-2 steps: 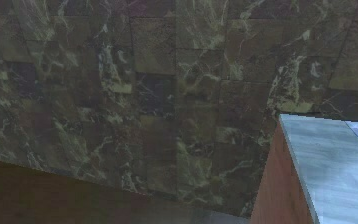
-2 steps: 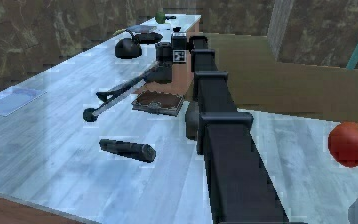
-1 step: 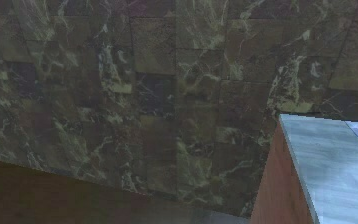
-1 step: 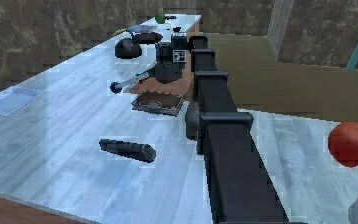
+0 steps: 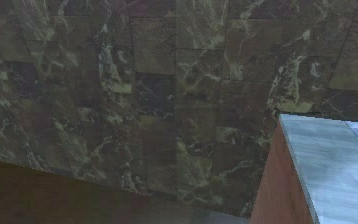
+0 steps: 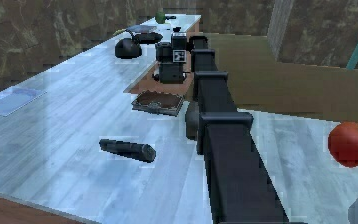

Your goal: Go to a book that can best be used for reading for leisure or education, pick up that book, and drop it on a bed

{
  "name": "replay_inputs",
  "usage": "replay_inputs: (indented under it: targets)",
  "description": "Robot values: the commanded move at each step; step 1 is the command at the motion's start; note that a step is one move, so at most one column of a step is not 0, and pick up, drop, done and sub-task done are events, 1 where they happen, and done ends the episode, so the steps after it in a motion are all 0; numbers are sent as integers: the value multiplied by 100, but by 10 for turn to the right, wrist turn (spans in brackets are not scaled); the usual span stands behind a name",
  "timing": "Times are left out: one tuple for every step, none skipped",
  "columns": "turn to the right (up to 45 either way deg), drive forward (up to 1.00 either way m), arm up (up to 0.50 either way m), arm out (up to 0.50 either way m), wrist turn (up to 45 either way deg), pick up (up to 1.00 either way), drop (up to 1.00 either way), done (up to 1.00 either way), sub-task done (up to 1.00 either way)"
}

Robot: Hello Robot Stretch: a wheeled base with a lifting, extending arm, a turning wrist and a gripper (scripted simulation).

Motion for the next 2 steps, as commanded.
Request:
replay_inputs:
  targets:
    - [0, 0, 0, 0, 60, 0, 0, 0, 0]
    - [0, 0, -16, 0, 0, 0, 0, 0, 0]
